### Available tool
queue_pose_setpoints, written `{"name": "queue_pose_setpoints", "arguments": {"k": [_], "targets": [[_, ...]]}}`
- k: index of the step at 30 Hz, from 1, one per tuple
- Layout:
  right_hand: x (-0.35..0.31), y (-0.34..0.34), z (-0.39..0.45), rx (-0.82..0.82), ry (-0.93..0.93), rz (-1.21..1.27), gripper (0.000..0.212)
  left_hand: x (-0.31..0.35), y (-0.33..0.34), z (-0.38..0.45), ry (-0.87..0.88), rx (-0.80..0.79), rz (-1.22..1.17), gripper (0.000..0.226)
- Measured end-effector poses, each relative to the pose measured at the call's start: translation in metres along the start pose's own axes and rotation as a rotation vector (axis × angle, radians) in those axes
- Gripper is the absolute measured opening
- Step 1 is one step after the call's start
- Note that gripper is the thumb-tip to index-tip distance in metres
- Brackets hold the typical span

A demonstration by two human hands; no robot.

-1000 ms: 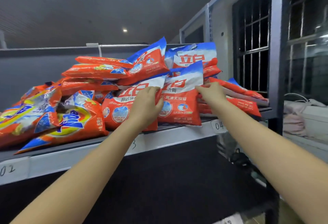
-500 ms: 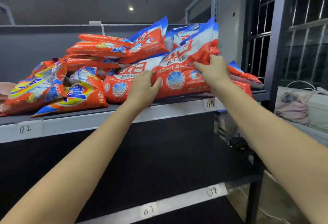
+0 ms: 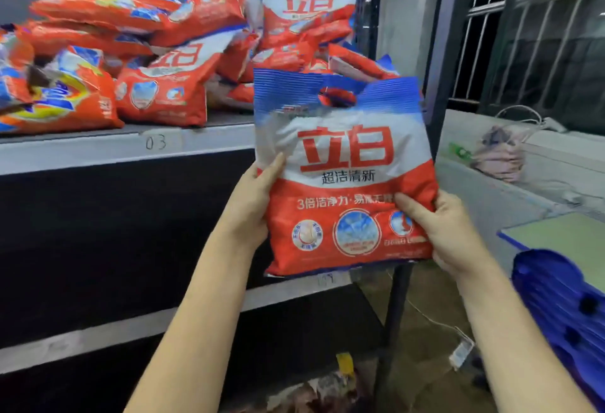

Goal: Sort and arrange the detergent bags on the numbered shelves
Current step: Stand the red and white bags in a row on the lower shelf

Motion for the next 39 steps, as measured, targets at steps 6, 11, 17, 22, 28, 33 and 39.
{"name": "queue_pose_setpoints", "arguments": {"k": [6,11,17,22,28,33,39], "targets": [[0.12,-0.036,-0.038,-0.014,0.376,-0.08,0.01,-0.109,-0.038,-0.008,-0.215,0.169,-0.024,0.023],[0.172,-0.048,-0.034,-0.114,0.501,-0.13,0.024,-0.155,-0.07,0.007,-0.342,0.394,-0.026,0.033],[0.211,-0.045,0.017,-0.121,0.535,-0.126,0.016,-0.152,-0.093,0.058,-0.248,0.535,0.057,0.019],[0.239,-0.043,0.082,-0.041,0.463,-0.081,0.011,-0.146,-0.098,0.128,-0.217,0.465,0.088,0.013],[0.28,-0.041,0.153,-0.028,0.466,-0.039,0.028,-0.147,-0.11,0.221,-0.224,0.467,0.152,0.011],[0.32,-0.049,0.203,0.039,0.457,-0.062,0.033,-0.162,-0.112,0.271,-0.203,0.459,0.161,0.01],[0.37,-0.053,0.252,0.044,0.406,-0.092,0.018,-0.177,-0.124,0.324,-0.142,0.508,0.19,0.01]]}}
Point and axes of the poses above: each hand's wrist, its own z-axis towards the middle knuckle, its own y-axis out of the palm, x = y × z, the point moved 9 cm from there along z, towards the middle knuckle, and after that the axes turned 11 degrees about -y, right-handed, at the moved point
